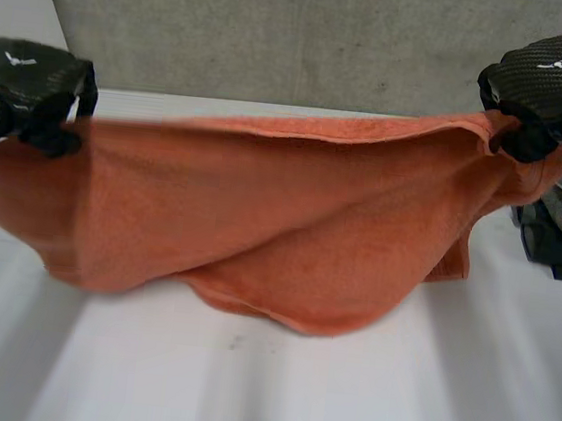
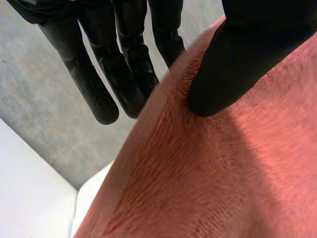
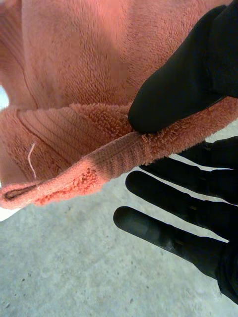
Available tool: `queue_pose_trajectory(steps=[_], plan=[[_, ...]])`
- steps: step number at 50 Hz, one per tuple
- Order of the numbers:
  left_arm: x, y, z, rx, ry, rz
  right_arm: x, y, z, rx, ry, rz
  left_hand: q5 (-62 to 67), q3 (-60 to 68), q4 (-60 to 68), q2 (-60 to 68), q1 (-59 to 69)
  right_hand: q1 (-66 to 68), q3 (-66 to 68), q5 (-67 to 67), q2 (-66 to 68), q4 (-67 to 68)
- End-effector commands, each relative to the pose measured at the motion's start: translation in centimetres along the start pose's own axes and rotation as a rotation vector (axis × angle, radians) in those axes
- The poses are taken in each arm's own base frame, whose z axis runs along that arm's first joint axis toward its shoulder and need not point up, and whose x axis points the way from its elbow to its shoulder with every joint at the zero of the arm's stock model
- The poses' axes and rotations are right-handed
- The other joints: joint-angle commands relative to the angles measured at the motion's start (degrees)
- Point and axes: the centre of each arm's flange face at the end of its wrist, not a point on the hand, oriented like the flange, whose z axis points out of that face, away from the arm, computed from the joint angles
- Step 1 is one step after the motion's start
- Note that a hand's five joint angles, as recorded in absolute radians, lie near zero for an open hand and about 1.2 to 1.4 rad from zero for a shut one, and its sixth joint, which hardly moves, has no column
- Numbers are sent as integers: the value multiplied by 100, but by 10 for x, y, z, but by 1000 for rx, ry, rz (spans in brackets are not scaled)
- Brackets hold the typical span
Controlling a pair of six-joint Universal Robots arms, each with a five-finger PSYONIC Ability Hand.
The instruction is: Fold the laundry.
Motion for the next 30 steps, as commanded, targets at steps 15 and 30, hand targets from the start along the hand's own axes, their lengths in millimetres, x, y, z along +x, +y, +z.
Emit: queue_pose_trajectory(steps=[15, 30], plan=[[-51, -105, 114, 782, -293, 40, 36, -55, 115, 674, 562, 168, 1327, 1183, 1137, 1150, 1376, 1762, 1186, 1388, 1305, 1132], [-36, -52, 99, 558, -197, -46, 4, -21, 113, 567, 376, 128, 1327, 1183, 1137, 1150, 1376, 1762, 1186, 1388, 1305, 1132]])
